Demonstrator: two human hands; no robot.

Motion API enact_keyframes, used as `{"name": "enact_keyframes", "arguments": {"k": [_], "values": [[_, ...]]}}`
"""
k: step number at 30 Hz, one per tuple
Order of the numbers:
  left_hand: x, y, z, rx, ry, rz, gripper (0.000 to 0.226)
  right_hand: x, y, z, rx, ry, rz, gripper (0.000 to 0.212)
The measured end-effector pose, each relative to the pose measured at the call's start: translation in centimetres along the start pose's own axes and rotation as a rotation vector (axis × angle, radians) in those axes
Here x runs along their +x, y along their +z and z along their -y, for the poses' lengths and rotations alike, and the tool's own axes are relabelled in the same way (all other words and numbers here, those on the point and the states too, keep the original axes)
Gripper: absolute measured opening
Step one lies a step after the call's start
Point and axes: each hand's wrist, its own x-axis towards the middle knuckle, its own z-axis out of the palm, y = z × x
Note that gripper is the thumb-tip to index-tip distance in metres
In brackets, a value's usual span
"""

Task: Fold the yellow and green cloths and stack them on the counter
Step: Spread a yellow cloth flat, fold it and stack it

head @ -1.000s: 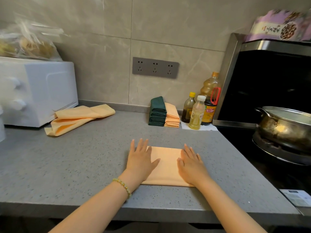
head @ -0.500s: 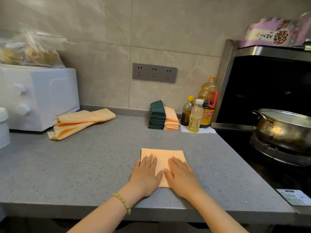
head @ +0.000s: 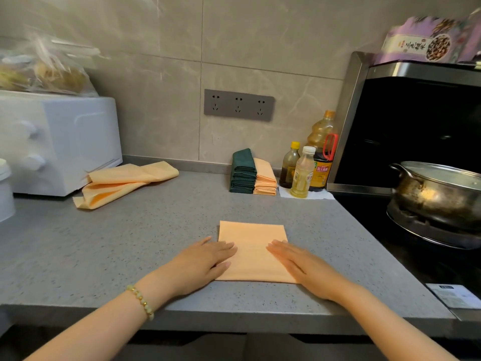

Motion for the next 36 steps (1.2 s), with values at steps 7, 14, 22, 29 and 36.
{"name": "enact_keyframes", "arguments": {"k": [7,14,22,29,36], "values": [[-1.3,-0.9,0.3,0.018,0.006,-0.015,0.086,-0.6,-1.0,0.0,-0.070,-0.012,-0.062,0.041],[0.2,-1.8,0.1,0.139,0.032,-0.049,0.055,-1.6,-1.5,0.5,-0.068,-0.001,-0.015,0.061],[0.6,0.1,1.7,-0.336,-0.028,-0.290,0.026,-0.8,-0.7,0.0,0.262,0.133,-0.305,0.019],[2.1,0.6,1.2,-0.633,-0.315,-0.416,0.044,1.1,-0.2,0.1,0.711,0.440,-0.514,0.014],[5.0,0.1,1.7,-0.606,-0.447,-0.348,0.043,2.5,-0.5,-0.2,0.717,0.560,-0.455,0.021]]}}
